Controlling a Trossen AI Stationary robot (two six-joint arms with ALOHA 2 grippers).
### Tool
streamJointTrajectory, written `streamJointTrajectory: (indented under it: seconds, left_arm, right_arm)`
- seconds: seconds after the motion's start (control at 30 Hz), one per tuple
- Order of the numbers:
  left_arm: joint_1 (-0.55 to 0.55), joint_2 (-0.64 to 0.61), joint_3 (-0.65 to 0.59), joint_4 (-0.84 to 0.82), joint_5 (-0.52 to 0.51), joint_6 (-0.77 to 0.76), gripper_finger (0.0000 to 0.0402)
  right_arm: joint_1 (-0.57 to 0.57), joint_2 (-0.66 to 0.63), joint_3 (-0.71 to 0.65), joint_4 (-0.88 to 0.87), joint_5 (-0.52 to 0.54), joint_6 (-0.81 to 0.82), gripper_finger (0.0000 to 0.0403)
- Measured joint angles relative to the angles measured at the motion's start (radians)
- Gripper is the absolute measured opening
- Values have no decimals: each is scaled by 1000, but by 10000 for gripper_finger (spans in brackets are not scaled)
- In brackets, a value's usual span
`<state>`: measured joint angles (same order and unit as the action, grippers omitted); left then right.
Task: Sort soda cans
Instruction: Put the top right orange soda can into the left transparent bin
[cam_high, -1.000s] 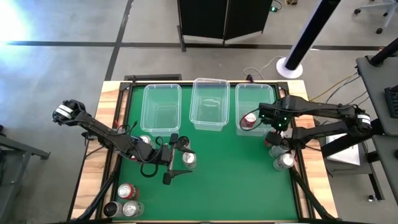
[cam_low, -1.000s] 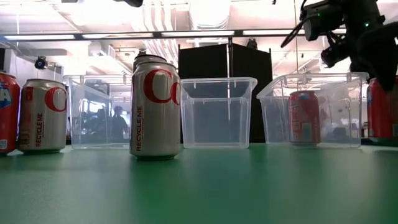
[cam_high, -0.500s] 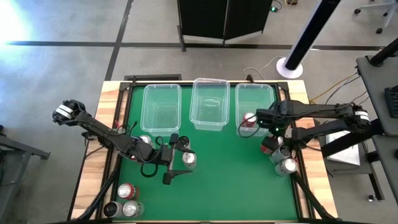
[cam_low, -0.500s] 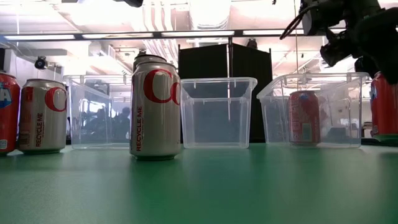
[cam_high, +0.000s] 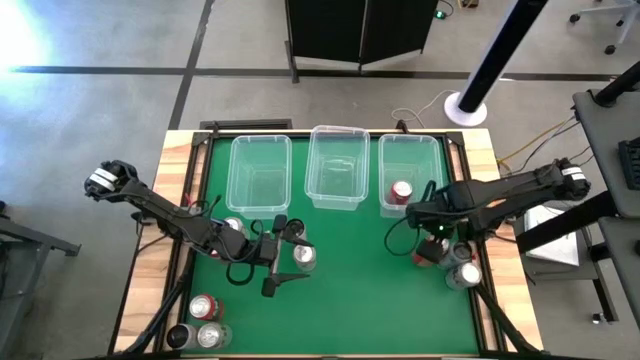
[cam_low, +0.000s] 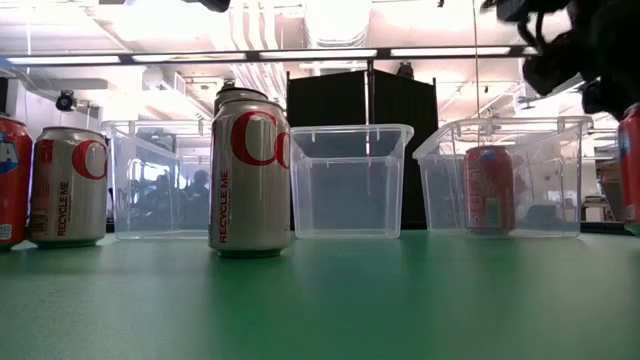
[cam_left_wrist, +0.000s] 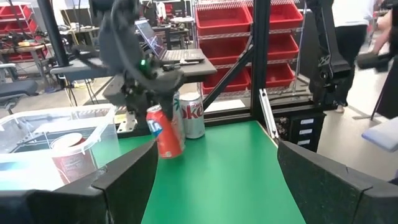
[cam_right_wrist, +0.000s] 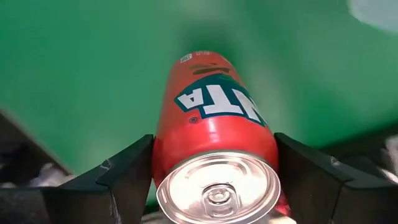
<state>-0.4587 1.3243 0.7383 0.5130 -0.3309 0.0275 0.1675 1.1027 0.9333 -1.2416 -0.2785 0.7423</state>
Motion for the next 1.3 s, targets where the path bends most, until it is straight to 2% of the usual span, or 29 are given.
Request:
streamJointTrajectory:
  seconds: [0.2, 0.4, 0.53, 0.67, 0.83, 1.03, 1.2, 1.3]
  left_arm:
    - [-3, 0, 0, -13, 0, 15, 315]
    - [-3, 0, 0, -12, 0, 15, 315]
    - [-3, 0, 0, -8, 0, 15, 315]
    - [-3, 0, 0, -4, 0, 10, 315]
    - [-3, 0, 0, -5, 0, 8, 315]
    - [-3, 0, 0, -5, -1, 8, 315]
    - [-3, 0, 0, -10, -1, 8, 315]
    - [-3, 0, 0, -12, -1, 4, 315]
  right_arm:
    - [48, 42, 215, 22, 52, -28, 284]
    - [15, 65, 468, 12, 208, -187, 283]
    - [-70, 64, 575, -65, 346, -283, 284]
    - [-218, 68, 605, -174, 445, -354, 283]
    - [-417, 93, 610, -223, 485, -476, 285]
    - [-617, 190, 610, -226, 457, -639, 283]
    - [-695, 288, 591, -257, 441, -717, 286]
    - [-723, 338, 563, -240, 368, -756, 286]
